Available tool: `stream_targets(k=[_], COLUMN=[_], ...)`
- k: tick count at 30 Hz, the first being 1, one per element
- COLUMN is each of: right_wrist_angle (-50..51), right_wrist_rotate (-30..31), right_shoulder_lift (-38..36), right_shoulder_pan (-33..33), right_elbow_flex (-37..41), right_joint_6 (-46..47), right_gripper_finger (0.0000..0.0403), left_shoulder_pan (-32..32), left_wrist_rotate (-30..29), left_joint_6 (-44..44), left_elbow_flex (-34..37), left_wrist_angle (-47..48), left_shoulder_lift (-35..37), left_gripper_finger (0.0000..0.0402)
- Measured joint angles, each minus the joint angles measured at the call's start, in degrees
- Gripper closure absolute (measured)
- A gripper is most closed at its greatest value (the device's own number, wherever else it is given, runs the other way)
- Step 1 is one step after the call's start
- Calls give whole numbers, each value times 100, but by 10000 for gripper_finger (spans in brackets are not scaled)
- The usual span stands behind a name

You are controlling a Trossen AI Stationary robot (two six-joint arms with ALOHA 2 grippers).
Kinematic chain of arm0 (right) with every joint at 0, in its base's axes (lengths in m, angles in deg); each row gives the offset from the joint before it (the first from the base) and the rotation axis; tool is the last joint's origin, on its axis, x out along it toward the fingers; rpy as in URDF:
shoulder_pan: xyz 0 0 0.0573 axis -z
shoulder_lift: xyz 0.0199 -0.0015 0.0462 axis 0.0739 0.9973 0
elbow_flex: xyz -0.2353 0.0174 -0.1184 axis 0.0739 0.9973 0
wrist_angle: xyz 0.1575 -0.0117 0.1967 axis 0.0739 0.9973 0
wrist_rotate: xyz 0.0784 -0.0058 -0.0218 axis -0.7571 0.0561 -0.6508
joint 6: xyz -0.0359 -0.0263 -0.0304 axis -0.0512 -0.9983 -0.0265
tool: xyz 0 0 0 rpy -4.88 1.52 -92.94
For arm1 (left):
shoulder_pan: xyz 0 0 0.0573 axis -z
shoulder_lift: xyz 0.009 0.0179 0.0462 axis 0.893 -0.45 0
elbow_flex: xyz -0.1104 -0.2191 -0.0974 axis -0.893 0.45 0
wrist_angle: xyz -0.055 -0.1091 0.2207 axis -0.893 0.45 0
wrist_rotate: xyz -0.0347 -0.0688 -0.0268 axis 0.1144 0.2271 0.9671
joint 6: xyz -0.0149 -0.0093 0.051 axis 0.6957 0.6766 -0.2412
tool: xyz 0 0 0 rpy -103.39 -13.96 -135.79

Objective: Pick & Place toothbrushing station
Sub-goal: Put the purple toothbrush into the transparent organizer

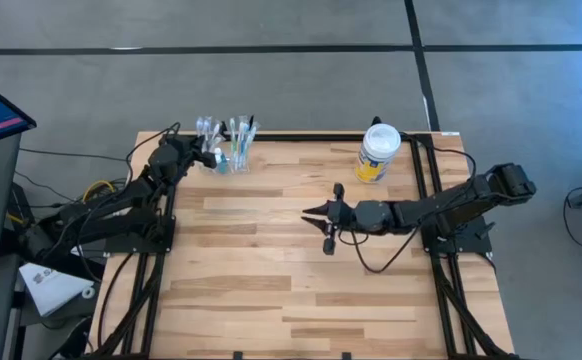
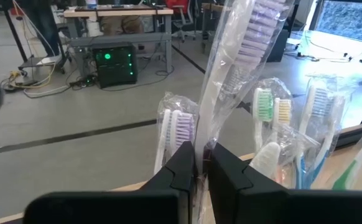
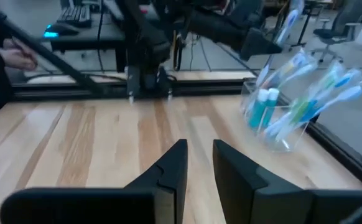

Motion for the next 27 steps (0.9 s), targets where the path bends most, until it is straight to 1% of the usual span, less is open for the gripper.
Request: stream_targets(k=[4,8,14,17,21,27], right_wrist_angle=[-42,-46,-46,-46,-46,-46], right_wrist_rotate=[-4,-31,-45,-45,-45,-45], right_shoulder_lift=[0,0,0,0,0,0], right_shoulder_pan=[72,61,59,61,61,61], right_elbow_flex=[0,0,0,0,0,1], right_joint_6=[29,31,28,27,-1,-15], right_gripper_finger=[336,336,336,336,336,336], left_shoulder_pan=[-16,-13,-37,-46,-46,-46], left_wrist_rotate=[-5,-35,-83,-79,68,62], left_joint_6=[148,158,269,287,304,458], left_elbow_flex=[10,363,887,914,916,925], left_wrist_angle=[26,-81,-903,-1010,-993,-988], left_shoulder_lift=[-24,-24,-22,-19,-80,-448], left_gripper_finger=[386,386,386,386,386,386])
